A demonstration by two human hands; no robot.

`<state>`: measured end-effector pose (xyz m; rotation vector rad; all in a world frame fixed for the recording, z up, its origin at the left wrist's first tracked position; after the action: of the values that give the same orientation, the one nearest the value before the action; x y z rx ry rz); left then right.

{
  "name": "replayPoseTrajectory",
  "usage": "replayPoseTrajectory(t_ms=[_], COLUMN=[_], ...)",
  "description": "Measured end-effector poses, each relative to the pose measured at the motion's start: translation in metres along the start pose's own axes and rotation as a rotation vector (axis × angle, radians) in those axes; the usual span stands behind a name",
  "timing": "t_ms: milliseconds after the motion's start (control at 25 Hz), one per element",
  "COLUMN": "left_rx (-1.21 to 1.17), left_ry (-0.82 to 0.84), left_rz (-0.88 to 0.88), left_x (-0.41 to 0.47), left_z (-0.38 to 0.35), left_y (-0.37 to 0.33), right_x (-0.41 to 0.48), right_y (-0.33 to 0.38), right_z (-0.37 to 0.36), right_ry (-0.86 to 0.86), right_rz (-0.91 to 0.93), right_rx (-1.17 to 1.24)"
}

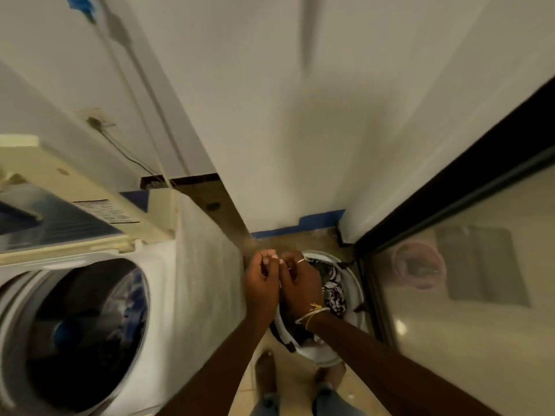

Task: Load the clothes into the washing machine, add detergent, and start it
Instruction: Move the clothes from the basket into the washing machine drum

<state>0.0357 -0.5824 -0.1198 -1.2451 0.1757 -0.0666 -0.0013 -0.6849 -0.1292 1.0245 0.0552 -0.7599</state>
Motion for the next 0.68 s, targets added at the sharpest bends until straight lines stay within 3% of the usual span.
replayPoseTrajectory(t_ms=[120, 240, 320, 480, 680], left_rx=[0.085, 0.135, 0.116, -0.022, 0.083], left_ry=[0.183, 0.324, 0.322, 0.201, 0.314], left_rz=[0.095, 0.305, 0.466, 0.695, 0.551], left_x=[-0.001, -0.005, -0.007, -0.001, -0.004], left_z=[-0.057, -0.103, -0.124, -0.148, -0.162], left_y=[0.071, 0.184, 0.257, 0.320, 0.370], right_x=[0.034, 0.079, 0.109, 0.167, 0.192], right_y=[-0.087, -0.181, -0.235, -0.303, -0.343], right_z=[0.001, -0.027, -0.050, -0.111, -0.175], right_ry=[0.027, 0.161, 0.258, 0.419, 0.491], right_rz=[-0.123, -0.216, -0.218, -0.168, -0.096], right_rx=[-0.111, -0.316, -0.463, -0.655, -0.862])
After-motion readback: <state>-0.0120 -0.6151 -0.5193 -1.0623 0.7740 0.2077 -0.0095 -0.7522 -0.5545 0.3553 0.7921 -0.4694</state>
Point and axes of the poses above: each hand's wrist, its own x-axis towards the middle knuckle, its own z-axis out of the back of the hand, y = z × x, the point moved 4 cm from there along x, towards the middle knuckle, and after that the axes turned 12 degrees about -z, right-handed, at the moved point
